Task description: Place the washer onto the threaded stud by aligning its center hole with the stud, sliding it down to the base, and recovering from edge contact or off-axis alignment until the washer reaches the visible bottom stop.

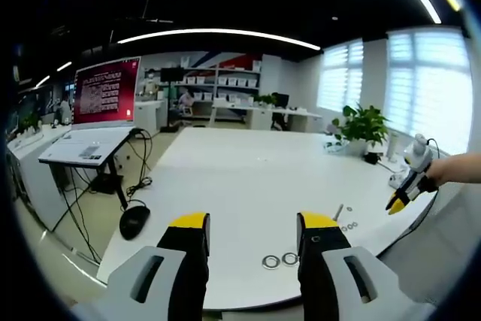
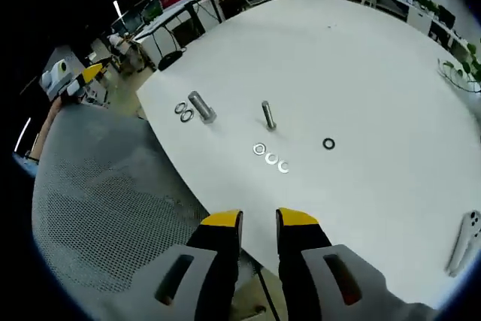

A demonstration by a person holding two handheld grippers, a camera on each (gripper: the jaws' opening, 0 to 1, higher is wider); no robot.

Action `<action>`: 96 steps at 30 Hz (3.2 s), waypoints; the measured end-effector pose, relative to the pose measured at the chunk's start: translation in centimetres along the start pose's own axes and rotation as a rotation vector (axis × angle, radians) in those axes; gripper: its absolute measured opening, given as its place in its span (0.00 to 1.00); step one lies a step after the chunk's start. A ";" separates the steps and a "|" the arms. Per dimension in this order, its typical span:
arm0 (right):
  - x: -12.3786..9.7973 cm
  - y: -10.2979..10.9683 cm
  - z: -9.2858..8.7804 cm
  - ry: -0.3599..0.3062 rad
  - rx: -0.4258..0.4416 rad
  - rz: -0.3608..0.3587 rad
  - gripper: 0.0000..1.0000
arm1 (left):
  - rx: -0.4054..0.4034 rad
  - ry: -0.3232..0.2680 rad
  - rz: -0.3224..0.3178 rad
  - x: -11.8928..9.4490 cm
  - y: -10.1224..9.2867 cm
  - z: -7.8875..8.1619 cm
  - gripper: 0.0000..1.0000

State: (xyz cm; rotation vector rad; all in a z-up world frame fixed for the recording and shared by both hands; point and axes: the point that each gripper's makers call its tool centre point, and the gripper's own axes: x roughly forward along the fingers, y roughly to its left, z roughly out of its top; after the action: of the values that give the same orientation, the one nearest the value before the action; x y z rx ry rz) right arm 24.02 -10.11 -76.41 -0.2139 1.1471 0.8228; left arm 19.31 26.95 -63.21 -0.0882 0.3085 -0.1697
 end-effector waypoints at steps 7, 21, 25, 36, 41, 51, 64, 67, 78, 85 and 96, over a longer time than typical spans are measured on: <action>1.6 0.8 0.9 0.040 0.166 0.090 0.23 | 0.005 0.005 0.002 0.0 0.0 -0.1 0.44; 3.5 -2.1 1.7 0.113 -0.015 -0.049 0.20 | 0.014 0.022 0.009 0.1 0.0 -0.3 0.44; 4.4 -1.9 1.6 0.133 -0.089 -0.022 0.21 | 0.011 0.020 0.010 0.1 0.1 -0.3 0.44; 7.1 -2.5 1.5 0.225 -0.298 -0.055 0.19 | 0.005 0.027 0.010 0.2 0.1 -0.3 0.43; 7.8 -3.3 2.0 0.256 -0.363 -0.079 0.19 | 0.002 0.029 0.008 0.2 0.1 -0.4 0.43; 8.4 -3.9 2.1 0.274 -0.444 -0.073 0.19 | -0.003 0.029 0.009 0.2 0.2 -0.4 0.43; 9.0 -3.8 2.4 0.276 -0.556 -0.083 0.16 | -0.008 0.027 0.016 0.2 0.3 -0.4 0.43; 9.0 -3.8 2.5 0.278 -0.550 -0.084 0.15 | -0.008 0.026 0.019 0.2 0.4 -0.4 0.43; 7.9 -3.5 3.4 0.239 -0.515 -0.080 0.15 | -0.006 0.029 0.017 0.2 0.3 -0.4 0.43; 6.4 -2.8 4.6 0.196 -0.513 -0.077 0.15 | -0.005 0.028 0.015 0.2 0.3 -0.3 0.43; 4.3 -1.2 6.9 0.115 -0.526 -0.077 0.15 | -0.006 0.025 0.016 0.3 0.3 -0.3 0.43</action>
State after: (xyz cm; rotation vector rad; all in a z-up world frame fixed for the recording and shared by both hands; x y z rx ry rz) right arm 30.52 -5.17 -77.50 -0.7435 1.0025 1.0431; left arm 19.50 27.16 -63.63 -0.0894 0.3342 -0.1544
